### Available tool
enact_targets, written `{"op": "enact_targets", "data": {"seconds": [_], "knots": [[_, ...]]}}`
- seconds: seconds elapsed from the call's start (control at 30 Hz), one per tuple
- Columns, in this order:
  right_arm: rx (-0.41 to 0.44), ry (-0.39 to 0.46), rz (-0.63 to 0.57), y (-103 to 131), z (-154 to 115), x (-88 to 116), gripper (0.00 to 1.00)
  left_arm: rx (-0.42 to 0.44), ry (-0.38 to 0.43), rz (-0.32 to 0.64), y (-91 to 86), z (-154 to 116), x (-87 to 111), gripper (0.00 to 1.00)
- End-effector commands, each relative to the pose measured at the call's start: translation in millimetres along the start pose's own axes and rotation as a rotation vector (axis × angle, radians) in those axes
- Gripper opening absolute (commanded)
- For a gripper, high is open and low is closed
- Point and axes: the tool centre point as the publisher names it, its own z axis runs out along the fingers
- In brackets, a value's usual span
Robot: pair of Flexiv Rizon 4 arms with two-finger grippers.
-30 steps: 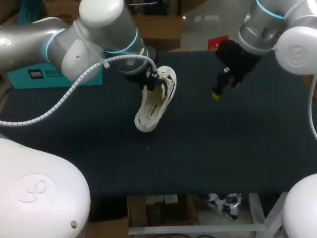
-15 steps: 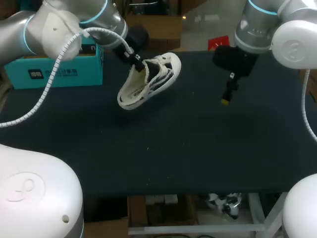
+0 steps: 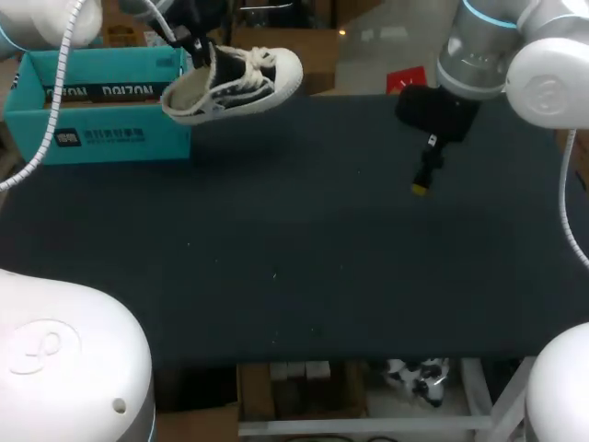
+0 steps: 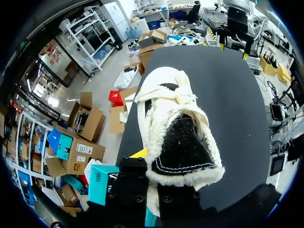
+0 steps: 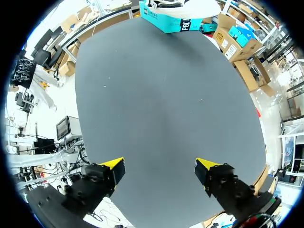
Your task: Open the shoe tongue, take the insole out of the shoe, put the insole back into the shoe, and pack the shoe into the shoebox
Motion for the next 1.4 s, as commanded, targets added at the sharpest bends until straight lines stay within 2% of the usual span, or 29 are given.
{"op": "enact_targets", "data": {"seconds": [0.03, 0.17, 0.3, 0.67, 0.9, 1.17, 1.4], "knots": [[0.002, -0.001, 0.001, 0, 0, 0, 1.0, 0.014, 0.182, 0.08, 12.9, -33, -43.7, 0.0], [0.002, -0.001, 0.001, 0, 0, 0, 1.0, 0.019, 0.189, 0.176, 25.7, -53, -71.9, 0.0], [0.002, -0.001, 0.001, 0, 0, 0, 1.0, -0.014, 0.192, 0.207, 53.5, -54, -95.2, 0.0], [0.002, -0.001, 0.001, 0, 0, 0, 1.0, -0.034, 0.189, 0.172, 140.2, -46, -144.2, 0.0], [0.002, -0.001, 0.001, 0, 0, 0, 1.0, -0.069, 0.183, 0.158, 181.7, -33, -147.2, 0.0], [0.002, -0.001, 0.001, 0, 0, 0, 1.0, -0.104, 0.208, 0.087, 224.2, -19, -160.6, 0.0], [0.002, -0.001, 0.001, 0, 0, 0, 1.0, -0.125, 0.266, 0.054, 251.6, 11, -162.8, 0.0]]}}
